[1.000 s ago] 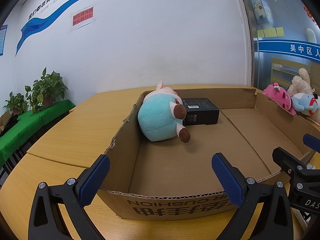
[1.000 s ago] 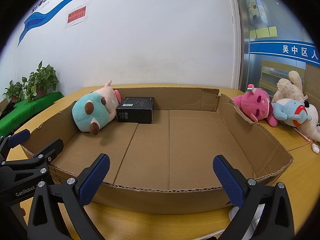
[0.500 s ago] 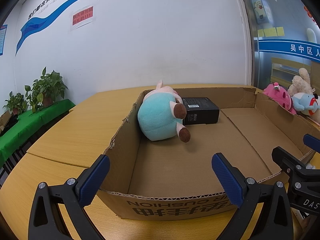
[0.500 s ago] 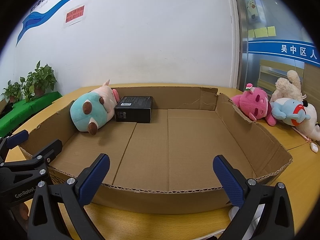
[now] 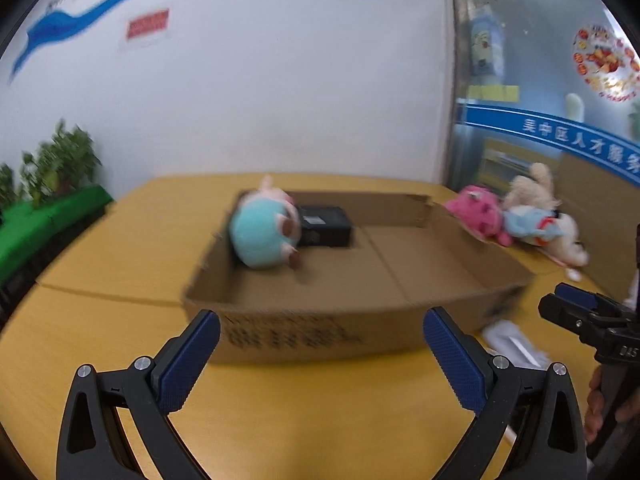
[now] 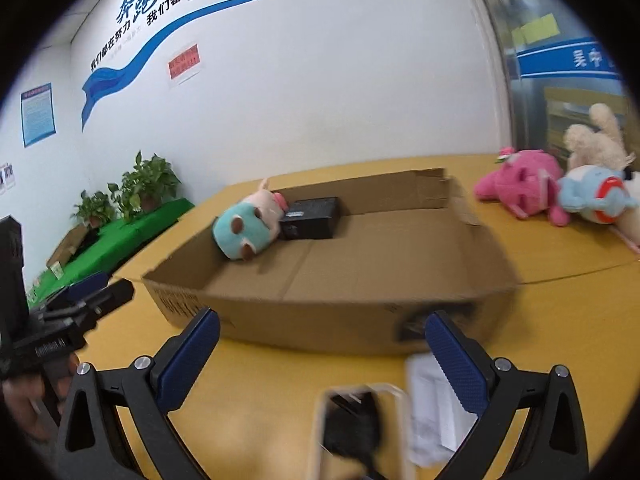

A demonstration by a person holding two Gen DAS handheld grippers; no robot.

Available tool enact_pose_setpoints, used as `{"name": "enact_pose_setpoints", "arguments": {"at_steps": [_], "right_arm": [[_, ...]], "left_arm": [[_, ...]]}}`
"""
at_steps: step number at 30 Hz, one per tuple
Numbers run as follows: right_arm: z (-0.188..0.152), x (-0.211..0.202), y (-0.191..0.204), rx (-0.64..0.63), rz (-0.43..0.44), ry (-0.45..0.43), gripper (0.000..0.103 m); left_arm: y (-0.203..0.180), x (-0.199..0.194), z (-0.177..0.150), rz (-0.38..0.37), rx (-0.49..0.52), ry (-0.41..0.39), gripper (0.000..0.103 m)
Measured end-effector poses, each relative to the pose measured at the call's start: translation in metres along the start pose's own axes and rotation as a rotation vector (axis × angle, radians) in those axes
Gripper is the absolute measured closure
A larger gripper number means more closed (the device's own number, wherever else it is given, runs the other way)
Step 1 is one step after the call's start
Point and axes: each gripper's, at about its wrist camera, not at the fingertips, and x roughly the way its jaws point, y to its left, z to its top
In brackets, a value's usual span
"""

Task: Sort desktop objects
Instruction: 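Move the right gripper to the black sunglasses and grasp them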

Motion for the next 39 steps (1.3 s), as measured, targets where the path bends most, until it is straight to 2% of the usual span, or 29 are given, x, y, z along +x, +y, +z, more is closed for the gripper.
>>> {"name": "enact_pose_setpoints", "arguments": {"at_steps": [3,5,9,11,12,15,16,18,20,22,25,33,34,37,39], "right_arm": [[-0.019,-0.033,-0.03,-0.03,-0.036,0.051,0.0],[-0.035,-0.038,-0.041,-0.033,-0.023,0.146,0.001],[-0.062,-0.032,-0.033,-0.07,-0.015,0.246,0.003],[-0.072,-0.028,-0.024,-0.089,0.006,0.27,0.005],[-0.074,-0.023,-0.016,-0.102,0.013,0.278,0.007],[-0.075,-0.016,-0.005,-0.135,0.023,0.284,0.018],[-0.073,-0.012,-0.002,-0.146,0.024,0.286,0.024],[-0.071,-0.006,0.001,-0.157,0.025,0.287,0.038],[-0.067,0.002,0.003,-0.167,0.028,0.29,0.066],[-0.069,0.013,0.001,-0.161,0.024,0.331,0.084],[-0.068,0.013,-0.004,-0.127,0.019,0.326,0.093],[-0.068,-0.003,-0.006,-0.051,0.065,0.307,0.094],[-0.068,-0.005,-0.006,-0.059,0.053,0.302,0.093],[-0.068,0.001,-0.01,-0.055,0.043,0.324,0.081],[-0.071,0.006,-0.011,-0.036,0.066,0.35,0.081]], "left_arm": [[-0.015,0.008,-0.017,-0.116,-0.049,0.102,0.0],[-0.028,0.02,-0.026,-0.174,-0.05,0.168,0.0],[-0.056,0.042,-0.044,-0.256,-0.067,0.274,0.005],[-0.062,0.047,-0.049,-0.3,-0.081,0.31,0.016],[-0.064,0.05,-0.05,-0.312,-0.09,0.327,0.017],[-0.065,0.058,-0.054,-0.324,-0.114,0.371,0.035],[-0.064,0.06,-0.054,-0.333,-0.126,0.38,0.041],[-0.061,0.062,-0.057,-0.361,-0.165,0.394,0.048],[-0.061,0.065,-0.06,-0.367,-0.18,0.41,0.06],[-0.064,0.068,-0.063,-0.361,-0.179,0.435,0.069],[-0.067,0.07,-0.066,-0.379,-0.187,0.464,0.077],[-0.079,0.074,-0.058,-0.449,-0.194,0.467,0.078],[-0.08,0.075,-0.056,-0.456,-0.193,0.468,0.078],[-0.085,0.081,-0.049,-0.462,-0.199,0.472,0.078],[-0.09,0.084,-0.043,-0.466,-0.192,0.471,0.078]]}}
